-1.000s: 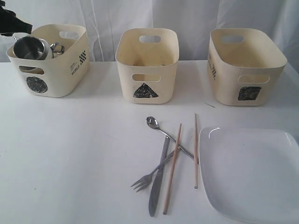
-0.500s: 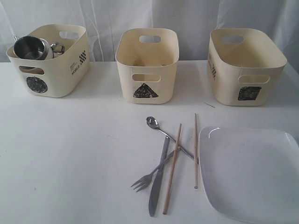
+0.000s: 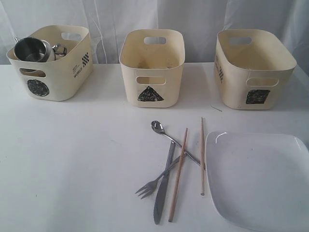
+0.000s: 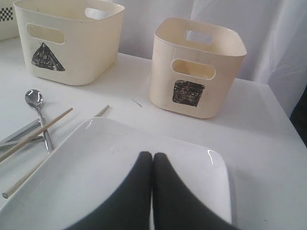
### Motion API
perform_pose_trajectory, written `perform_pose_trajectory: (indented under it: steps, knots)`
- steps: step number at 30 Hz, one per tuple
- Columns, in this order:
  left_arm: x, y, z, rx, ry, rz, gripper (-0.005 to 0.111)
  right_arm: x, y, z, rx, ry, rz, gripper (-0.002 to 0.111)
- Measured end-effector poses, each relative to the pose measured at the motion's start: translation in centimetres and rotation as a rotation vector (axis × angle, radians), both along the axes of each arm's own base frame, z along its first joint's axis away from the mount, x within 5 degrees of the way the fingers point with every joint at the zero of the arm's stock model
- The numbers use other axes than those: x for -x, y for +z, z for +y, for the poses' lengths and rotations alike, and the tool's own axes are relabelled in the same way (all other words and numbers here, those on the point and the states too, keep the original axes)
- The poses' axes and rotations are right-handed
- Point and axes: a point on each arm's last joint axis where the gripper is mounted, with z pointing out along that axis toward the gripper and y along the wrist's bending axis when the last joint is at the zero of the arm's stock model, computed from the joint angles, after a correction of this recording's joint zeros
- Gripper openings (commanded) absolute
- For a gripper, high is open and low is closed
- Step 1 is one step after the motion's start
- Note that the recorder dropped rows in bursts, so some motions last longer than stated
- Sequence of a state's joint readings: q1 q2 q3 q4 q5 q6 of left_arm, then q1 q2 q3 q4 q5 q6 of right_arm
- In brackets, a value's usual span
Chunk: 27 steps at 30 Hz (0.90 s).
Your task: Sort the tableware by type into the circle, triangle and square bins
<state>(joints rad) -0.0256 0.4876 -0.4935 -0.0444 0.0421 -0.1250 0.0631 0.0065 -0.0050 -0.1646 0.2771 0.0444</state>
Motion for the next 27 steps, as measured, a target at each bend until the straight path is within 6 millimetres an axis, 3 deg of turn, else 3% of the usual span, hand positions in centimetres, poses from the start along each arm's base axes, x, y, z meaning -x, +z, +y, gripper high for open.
perform_pose_trajectory:
  steps: [5, 10, 22, 27]
  knots:
    - [3.3, -0.3, -0.1, -0.001, -0.018, 0.011, 0.000, 0.0, 0.0, 0.0, 0.000, 0.000, 0.000, 0.000]
    - [5.0, -0.7, -0.1, -0.004, -0.028, 0.015, 0.000, 0.0, 0.0, 0.0, 0.000, 0.000, 0.000, 0.000]
    - [5.4, -0.6, -0.1, -0.021, -0.026, -0.023, 0.000, 0.0, 0.0, 0.0, 0.000, 0.000, 0.000, 0.000]
    - [4.4, -2.9, 0.1, -0.093, -0.018, -0.077, 0.000, 0.0, 0.0, 0.0, 0.000, 0.000, 0.000, 0.000]
